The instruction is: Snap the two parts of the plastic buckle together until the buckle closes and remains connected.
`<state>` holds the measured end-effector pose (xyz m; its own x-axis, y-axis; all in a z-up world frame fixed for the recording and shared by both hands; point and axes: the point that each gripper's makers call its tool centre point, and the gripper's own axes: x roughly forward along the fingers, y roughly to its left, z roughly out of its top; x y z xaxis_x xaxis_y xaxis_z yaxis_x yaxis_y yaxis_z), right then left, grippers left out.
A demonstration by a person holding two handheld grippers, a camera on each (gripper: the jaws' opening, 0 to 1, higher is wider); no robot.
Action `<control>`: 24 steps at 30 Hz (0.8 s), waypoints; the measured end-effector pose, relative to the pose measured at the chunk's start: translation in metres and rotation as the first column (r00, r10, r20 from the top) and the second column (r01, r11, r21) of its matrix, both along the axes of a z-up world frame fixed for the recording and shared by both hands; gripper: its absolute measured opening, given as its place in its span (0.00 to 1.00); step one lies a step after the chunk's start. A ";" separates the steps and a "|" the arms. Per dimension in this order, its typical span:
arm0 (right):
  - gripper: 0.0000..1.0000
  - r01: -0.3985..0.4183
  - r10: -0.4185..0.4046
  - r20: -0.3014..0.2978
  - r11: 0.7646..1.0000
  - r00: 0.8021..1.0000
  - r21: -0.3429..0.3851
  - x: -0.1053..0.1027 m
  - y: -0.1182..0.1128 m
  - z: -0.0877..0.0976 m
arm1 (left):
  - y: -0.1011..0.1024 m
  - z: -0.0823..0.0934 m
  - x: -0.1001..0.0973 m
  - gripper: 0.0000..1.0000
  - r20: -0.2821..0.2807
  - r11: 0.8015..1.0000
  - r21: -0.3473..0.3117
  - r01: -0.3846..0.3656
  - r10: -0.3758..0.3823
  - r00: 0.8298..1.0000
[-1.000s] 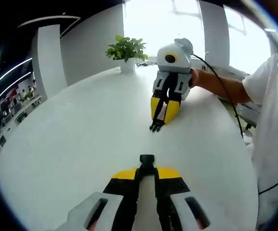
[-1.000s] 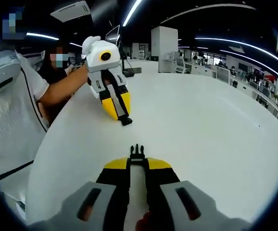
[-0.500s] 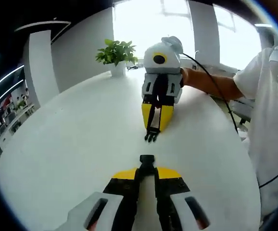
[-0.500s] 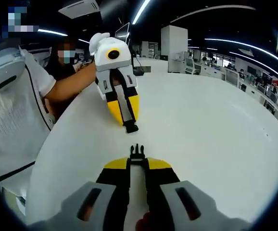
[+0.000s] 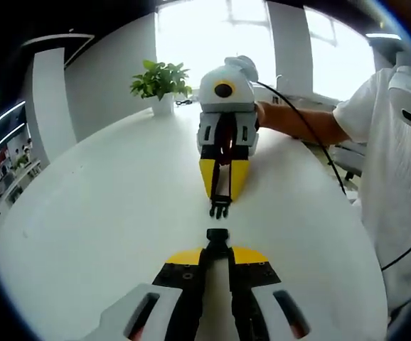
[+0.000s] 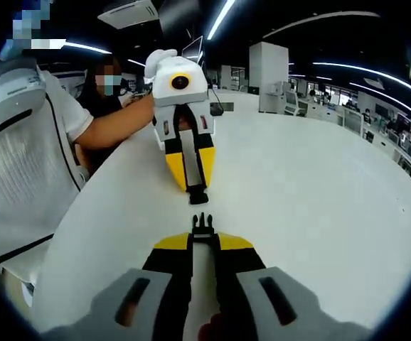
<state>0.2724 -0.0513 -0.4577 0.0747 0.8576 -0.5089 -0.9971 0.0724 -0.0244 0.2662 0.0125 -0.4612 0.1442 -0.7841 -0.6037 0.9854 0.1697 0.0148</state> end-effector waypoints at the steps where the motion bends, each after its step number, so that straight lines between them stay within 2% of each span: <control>1: 0.12 -0.006 0.006 0.003 1.000 1.000 0.006 0.000 0.000 0.000 | 0.000 0.000 0.000 0.12 -0.002 1.000 -0.003 0.004 -0.005 1.000; 12: 0.11 -0.039 0.038 0.013 0.999 0.999 0.022 0.000 0.006 0.000 | -0.003 0.000 0.001 0.12 -0.003 0.999 -0.011 0.036 -0.036 0.999; 24: 0.11 -0.049 0.049 0.007 0.999 0.999 -0.006 -0.001 0.010 0.000 | -0.005 0.001 0.002 0.12 0.004 0.998 -0.006 0.064 -0.064 0.998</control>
<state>0.2718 -0.0410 -0.4576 0.0361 0.8575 -0.5132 -0.9992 0.0230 -0.0319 0.2680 0.0072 -0.4606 0.0960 -0.7957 -0.5980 0.9942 0.1064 0.0179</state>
